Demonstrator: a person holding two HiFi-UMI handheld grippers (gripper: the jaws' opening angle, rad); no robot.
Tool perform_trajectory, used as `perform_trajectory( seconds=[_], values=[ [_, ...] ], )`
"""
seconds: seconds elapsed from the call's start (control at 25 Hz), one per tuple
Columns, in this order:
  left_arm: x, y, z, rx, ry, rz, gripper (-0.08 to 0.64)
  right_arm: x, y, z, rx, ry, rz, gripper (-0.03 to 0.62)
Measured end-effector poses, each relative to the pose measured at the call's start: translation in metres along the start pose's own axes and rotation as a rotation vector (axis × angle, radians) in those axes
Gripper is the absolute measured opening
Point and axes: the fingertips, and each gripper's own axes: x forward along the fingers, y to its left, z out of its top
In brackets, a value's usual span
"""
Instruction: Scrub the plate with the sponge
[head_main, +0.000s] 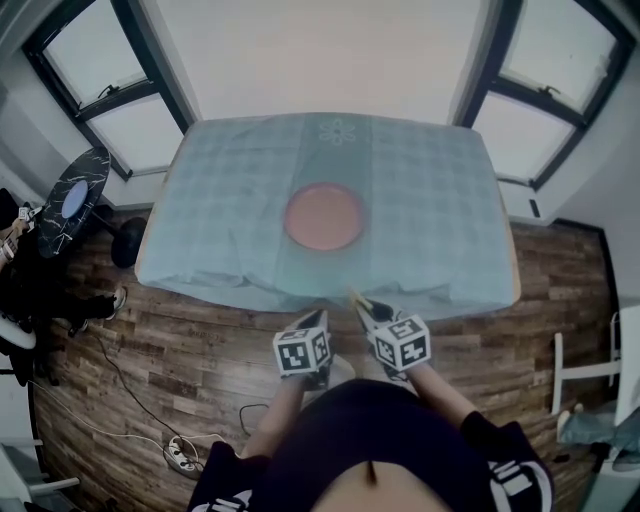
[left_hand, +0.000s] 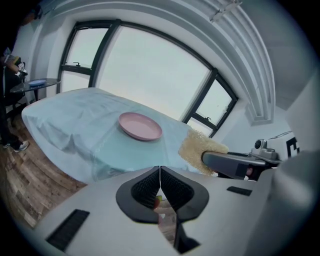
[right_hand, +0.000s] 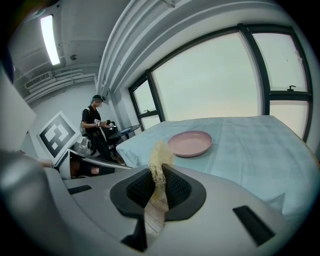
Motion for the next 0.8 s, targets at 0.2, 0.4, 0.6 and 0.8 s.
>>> perform_trajectory(
  seconds=[0.2,0.4,0.6,0.8],
  values=[
    [0.017,0.016,0.028,0.0,0.011,-0.023,0.012,0.029,-0.013,0.021,0.024,0.0,-0.026,0.035],
    [0.034,0.038,0.055,0.012,0.02,-0.026,0.012,0.059,-0.021,0.037,0.033,0.002,-0.035,0.035],
    [0.05,0.053,0.081,0.018,0.021,-0.049,0.012,0.084,-0.028,0.056,0.035,0.004,-0.053,0.037],
    [0.062,0.07,0.102,0.027,0.028,-0.059,0.012,0.107,-0.036,0.07,0.041,0.003,-0.074,0.035]
  ],
)
